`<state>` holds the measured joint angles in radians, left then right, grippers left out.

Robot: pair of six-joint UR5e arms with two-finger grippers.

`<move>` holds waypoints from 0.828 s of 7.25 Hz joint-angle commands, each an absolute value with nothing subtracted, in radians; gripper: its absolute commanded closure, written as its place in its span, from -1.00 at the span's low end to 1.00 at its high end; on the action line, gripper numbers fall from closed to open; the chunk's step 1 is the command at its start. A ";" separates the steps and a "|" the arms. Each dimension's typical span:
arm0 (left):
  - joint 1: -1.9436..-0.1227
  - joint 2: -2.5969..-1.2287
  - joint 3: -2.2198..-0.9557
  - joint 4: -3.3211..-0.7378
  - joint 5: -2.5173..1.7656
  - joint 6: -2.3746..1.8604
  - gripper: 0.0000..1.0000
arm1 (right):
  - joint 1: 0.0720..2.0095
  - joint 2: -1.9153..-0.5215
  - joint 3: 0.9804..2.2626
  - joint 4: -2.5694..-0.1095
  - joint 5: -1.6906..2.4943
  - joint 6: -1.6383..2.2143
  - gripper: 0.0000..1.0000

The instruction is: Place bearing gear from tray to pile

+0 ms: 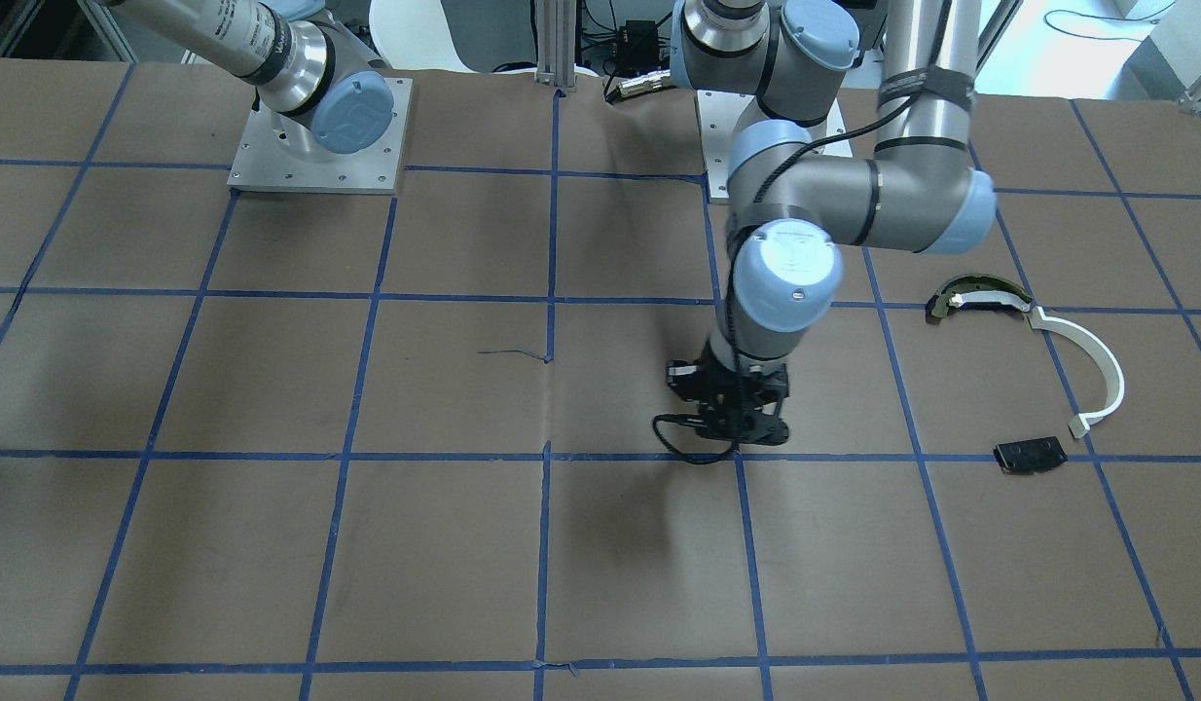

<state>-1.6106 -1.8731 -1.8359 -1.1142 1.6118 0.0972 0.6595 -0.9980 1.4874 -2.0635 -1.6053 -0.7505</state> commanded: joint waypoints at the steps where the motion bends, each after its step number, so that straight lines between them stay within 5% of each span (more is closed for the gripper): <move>1: -1.367 -1.823 -1.887 -1.132 1.716 0.458 1.00 | 0.777 -1.121 1.500 -1.878 -1.582 -0.619 1.00; 3: -1.104 -1.833 -1.939 -1.099 1.665 0.706 1.00 | 0.973 -1.211 1.554 -1.772 -1.503 -0.382 1.00; 6: -0.988 -1.889 -1.940 -0.972 1.661 0.784 1.00 | 1.336 -1.267 1.678 -1.786 -1.441 -0.007 1.00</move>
<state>-1.0311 -1.8521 -1.9384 -1.0533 1.6634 0.7628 1.1707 -1.2431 1.6260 -1.7829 -1.4602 -0.1519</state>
